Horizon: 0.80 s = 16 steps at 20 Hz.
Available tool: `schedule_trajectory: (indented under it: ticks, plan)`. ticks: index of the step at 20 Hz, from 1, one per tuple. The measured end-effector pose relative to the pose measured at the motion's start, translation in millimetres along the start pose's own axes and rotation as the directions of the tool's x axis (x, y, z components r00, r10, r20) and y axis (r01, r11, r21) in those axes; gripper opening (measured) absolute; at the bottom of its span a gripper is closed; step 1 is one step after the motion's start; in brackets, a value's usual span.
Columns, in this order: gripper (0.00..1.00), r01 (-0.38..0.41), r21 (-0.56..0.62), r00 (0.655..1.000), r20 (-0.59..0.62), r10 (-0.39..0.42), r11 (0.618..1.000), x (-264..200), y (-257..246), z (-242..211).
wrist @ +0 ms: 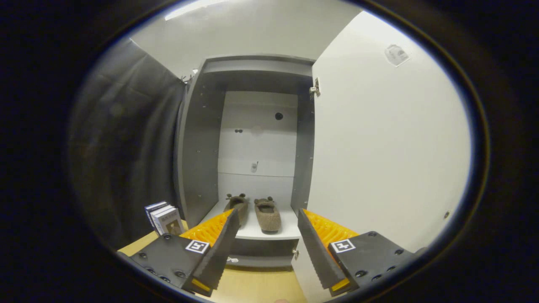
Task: Open the shoe cabinet door, grab the shoes and put them into the shoe cabinet, then close the shoe cabinet door.
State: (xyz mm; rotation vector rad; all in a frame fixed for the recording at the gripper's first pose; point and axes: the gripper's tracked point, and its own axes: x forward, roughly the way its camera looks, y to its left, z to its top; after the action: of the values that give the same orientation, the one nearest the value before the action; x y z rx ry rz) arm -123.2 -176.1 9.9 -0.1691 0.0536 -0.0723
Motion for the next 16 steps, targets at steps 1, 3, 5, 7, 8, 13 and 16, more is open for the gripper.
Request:
schedule_trajectory:
  ticks: [1, 3, 5, 7, 8, 13, 16]
  plan:
    - [0.89, -0.009, 0.002, 1.000, 0.004, 0.009, 1.000, -8.5, -2.3, 1.6]
    - [0.89, -0.029, 0.007, 0.999, 0.015, 0.029, 1.000, -25.4, -6.3, 6.3]
    - [0.89, -0.054, 0.013, 0.998, 0.022, 0.054, 0.998, -42.4, -9.9, 8.1]
    - [0.89, -0.074, 0.018, 0.997, 0.021, 0.074, 0.997, -57.9, -14.5, 7.0]
    - [0.89, -0.080, 0.020, 0.997, 0.021, 0.080, 0.997, -64.8, -16.9, 5.4]
    - [0.89, -0.112, 0.040, 0.994, 0.011, 0.111, 0.993, -101.9, -25.6, -0.3]
    - [0.89, -0.116, 0.055, 0.993, 0.007, 0.116, 0.992, -118.7, -37.2, -5.8]
